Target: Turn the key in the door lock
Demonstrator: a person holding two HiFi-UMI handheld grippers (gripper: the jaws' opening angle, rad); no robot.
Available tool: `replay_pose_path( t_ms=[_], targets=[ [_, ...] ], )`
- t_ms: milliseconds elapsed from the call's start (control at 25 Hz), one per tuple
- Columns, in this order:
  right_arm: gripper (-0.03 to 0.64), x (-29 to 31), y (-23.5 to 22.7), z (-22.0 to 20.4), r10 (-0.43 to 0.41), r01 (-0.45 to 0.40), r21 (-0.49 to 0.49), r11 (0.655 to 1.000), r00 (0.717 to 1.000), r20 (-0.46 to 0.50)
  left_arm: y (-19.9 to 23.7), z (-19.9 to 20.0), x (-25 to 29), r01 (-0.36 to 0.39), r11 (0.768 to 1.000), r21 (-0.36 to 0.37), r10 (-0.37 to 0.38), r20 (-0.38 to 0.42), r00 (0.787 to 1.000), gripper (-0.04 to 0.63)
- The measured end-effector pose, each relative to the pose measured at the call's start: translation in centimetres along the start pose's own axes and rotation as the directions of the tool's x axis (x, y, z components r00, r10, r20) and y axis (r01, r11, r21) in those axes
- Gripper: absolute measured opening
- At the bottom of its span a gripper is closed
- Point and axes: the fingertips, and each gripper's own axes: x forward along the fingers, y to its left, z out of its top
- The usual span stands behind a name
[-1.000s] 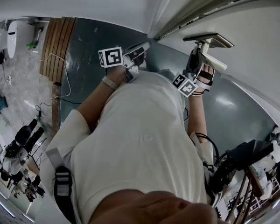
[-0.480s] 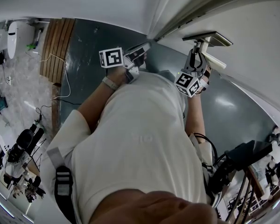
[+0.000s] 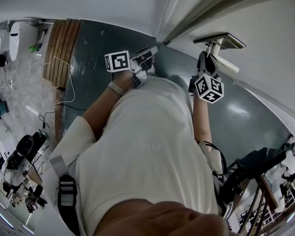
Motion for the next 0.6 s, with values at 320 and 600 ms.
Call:
replay_pose_path(
  t_ms=[320,600],
  targets=[
    [0.053,0.04,-0.1,0.06,0.085,-0.099,0.373,0.923,0.995,0.055,0.2,0.18,-0.38,-0.006,1.0,-0.001,0.006,0.013,1.0,0.006],
    [0.054,0.06,0.37,0.18,0.14,-0.173,0.603,0.779,0.985,0.102,0.23,0.23,-0.47,-0.001,1.0,-0.005,0.002,0.019,1.0,0.006]
  ],
)
